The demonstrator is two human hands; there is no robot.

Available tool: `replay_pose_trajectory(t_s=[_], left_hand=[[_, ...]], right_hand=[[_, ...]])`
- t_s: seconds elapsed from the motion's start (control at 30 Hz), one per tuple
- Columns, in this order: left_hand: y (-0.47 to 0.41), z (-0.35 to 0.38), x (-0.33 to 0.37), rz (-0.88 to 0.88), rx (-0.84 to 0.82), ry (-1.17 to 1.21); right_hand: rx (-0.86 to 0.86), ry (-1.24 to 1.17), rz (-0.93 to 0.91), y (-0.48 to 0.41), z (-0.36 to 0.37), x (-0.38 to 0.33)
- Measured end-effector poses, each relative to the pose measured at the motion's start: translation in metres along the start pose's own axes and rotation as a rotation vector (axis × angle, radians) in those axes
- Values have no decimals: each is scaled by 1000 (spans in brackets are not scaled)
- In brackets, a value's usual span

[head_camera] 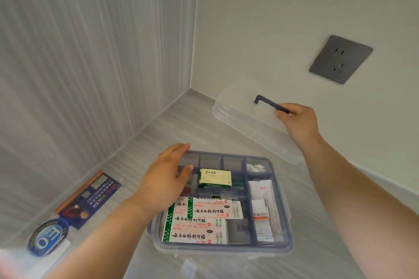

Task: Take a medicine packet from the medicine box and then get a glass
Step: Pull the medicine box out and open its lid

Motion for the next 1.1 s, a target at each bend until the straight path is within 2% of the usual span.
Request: replay_pose_trajectory(t_s=[0.27,0.5,0.73,0.87,1.0,1.1], left_hand=[[0,2,-6,3,49,105],[-1,3,-4,-36,29,206],[-2,3,-4,-38,57,253],[-1,5,-7,-23,64,227],[-1,6,-10,-14,64,230],[-1,6,-9,-4,63,240]], right_hand=[[-211,151,152,-17,32,71],[-286,112,199,-12,52,105],[-273,130,132,-18,51,102],[-185,400,-41,-21,51,102],[-295,771,-14,-23,54,108],[-334,750,27,-20,50,102]])
Point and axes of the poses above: each hand's wrist, its own y-axis away from the middle knuckle, its own z-axis out of the palm, x = y × z, the point moved 2 cm from there along -y, towards the middle knuckle, and after that the axes turned 10 degrees about -y, right-handed, at the moved point
